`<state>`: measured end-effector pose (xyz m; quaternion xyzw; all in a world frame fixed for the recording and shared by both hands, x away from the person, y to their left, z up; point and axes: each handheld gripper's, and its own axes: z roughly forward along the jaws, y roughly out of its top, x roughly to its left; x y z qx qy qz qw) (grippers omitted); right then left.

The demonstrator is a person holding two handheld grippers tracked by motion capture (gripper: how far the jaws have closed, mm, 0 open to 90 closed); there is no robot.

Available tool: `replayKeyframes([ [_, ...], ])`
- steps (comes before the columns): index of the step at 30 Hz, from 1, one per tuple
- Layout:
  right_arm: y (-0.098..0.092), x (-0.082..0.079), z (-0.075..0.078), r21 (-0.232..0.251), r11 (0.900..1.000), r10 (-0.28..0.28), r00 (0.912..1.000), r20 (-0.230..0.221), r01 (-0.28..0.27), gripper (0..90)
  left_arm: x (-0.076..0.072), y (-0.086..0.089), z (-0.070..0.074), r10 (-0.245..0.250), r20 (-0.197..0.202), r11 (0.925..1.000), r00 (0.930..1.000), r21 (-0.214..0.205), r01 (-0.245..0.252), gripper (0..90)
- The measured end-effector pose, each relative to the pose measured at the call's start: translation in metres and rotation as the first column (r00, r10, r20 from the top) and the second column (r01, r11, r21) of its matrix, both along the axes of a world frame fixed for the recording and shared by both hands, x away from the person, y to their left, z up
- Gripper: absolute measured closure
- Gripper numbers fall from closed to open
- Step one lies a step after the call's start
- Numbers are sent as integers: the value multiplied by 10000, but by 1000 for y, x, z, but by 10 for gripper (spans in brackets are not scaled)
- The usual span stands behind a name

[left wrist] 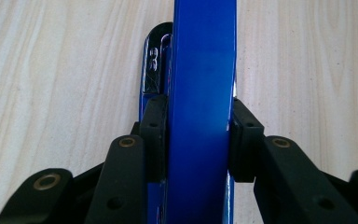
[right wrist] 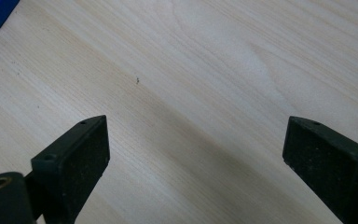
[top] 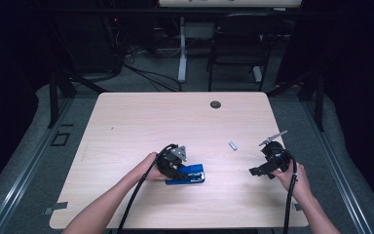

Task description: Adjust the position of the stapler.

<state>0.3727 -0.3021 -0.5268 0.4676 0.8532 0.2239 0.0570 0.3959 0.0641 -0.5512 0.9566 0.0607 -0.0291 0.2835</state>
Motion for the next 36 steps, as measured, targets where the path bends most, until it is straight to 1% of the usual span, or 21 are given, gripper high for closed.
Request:
replayKeyframes([
  [1,-1,1,1,-174,9998,126,9999,-69,-127,69,-1,-1,0,-60,-11,10000,10000,-11,60,657],
  [3,-1,1,1,-185,9996,225,9996,-145,-228,69,-2,-2,0,-107,12,9999,9999,8,107,656],
  [5,-2,1,2,-350,9989,304,9994,-171,-310,69,-2,-2,0,-175,-39,9998,9998,-39,175,656],
  [7,-2,1,2,-360,9988,313,9994,-172,-319,69,-3,-3,1,-316,-145,9995,9994,44,316,656],
  [9,-1,1,1,-269,9992,291,9994,-212,-297,69,-4,-4,0,-272,-38,9996,9996,-54,271,656],
  [11,0,1,1,-203,9995,258,9995,-179,-262,69,-5,-5,0,-228,51,9997,9997,-12,228,656],
  [13,0,1,1,-111,9996,274,9994,-197,-276,69,-6,-4,0,-237,24,9997,9997,-36,237,656],
  [16,-1,1,1,-244,9992,313,9993,-219,-318,69,-6,-5,0,-261,-23,9996,9997,-48,261,656],
  [17,0,1,0,-85,9995,303,9993,-222,-305,69,-7,-5,0,-296,-47,9996,9996,-41,296,655],
  [18,-1,1,1,-238,9992,309,9993,-194,-314,69,-7,-6,0,-328,-48,9995,9994,-41,328,656],
  [22,0,1,-1,-129,9997,186,9998,-115,-188,69,-11,-8,0,-395,-56,9992,9992,-58,395,655],
  [23,0,1,0,-225,9993,304,9994,-192,-308,69,-12,-9,0,-377,-21,9993,9993,-55,376,655],
  [26,0,1,0,-212,9993,305,9994,-191,-309,69,-13,-9,-1,-378,-100,9992,9992,-100,377,654],
  [28,-1,2,1,-360,9983,444,9986,-276,-454,69,-14,-10,0,-359,-54,9994,9993,-37,358,654],
  [29,-1,2,1,-374,9982,469,9985,-291,-479,69,-14,-10,-1,-394,-150,9992,9991,-107,392,654],
  [30,-1,2,1,-370,9982,458,9985,-309,-470,69,-15,-11,-1,-385,-147,9992,9992,-119,383,654],
  [31,1,1,-1,-196,9995,234,9996,-153,-237,69,-16,-11,0,-391,-84,9992,9992,-55,390,653],
  [32,1,1,-1,-208,9994,270,9995,-183,-274,69,-16,-11,0,-379,-97,9993,9992,-37,379,653],
  [33,0,2,1,-353,9983,446,9984,-340,-458,69,-16,-11,-1,-349,-128,9994,9993,-79,348,653],
  [34,0,1,0,-237,9989,401,9987,-312,-409,69,-16,-11,-1,-323,-122,9994,9994,-91,321,653],
  [36,0,2,0,-287,9985,453,9985,-323,-462,69,-17,-11,0,-283,-123,9996,9995,-72,282,652],
])
